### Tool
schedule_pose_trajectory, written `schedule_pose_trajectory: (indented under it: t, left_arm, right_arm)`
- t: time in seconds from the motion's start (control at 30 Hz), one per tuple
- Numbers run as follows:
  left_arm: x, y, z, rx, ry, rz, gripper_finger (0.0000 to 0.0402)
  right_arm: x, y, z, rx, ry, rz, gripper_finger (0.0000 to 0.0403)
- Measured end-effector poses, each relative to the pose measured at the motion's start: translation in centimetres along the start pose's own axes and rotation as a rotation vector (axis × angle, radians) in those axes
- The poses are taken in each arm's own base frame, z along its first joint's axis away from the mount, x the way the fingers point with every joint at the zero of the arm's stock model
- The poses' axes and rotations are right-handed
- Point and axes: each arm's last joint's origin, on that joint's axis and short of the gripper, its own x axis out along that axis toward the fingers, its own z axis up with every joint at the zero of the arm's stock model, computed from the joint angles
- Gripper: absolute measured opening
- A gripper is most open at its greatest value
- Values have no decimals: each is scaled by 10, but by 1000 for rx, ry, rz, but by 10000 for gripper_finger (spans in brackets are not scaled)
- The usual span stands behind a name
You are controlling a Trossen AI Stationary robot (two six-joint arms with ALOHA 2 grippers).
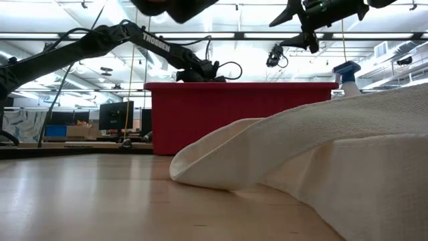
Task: Fold laundry
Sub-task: Remove the blue polo shirt from the red organizer bin
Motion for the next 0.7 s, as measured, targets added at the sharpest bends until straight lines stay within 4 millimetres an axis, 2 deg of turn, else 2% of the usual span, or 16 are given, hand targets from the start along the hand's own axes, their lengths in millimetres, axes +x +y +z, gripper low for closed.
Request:
schedule_pose_trajectory:
  t: [0.1,0.17,0.4,0.57,0.7]
  left_arm:
    - [-2,-2,2,-24,-9,0,19]
    - [-13,-3,7,-52,-33,0,16]
    - [-90,-22,33,-83,-142,30,13]
    - [-135,-58,48,-75,-173,31,13]
    - [-172,-90,59,-66,-213,62,13]
  right_arm:
    - [0,0,0,-11,7,14,346]
    - [0,0,0,-18,11,22,346]
    - [0,-4,2,-27,20,38,346]
    - [-4,-6,5,-42,32,66,346]
    - [-20,-4,11,-49,20,69,346]
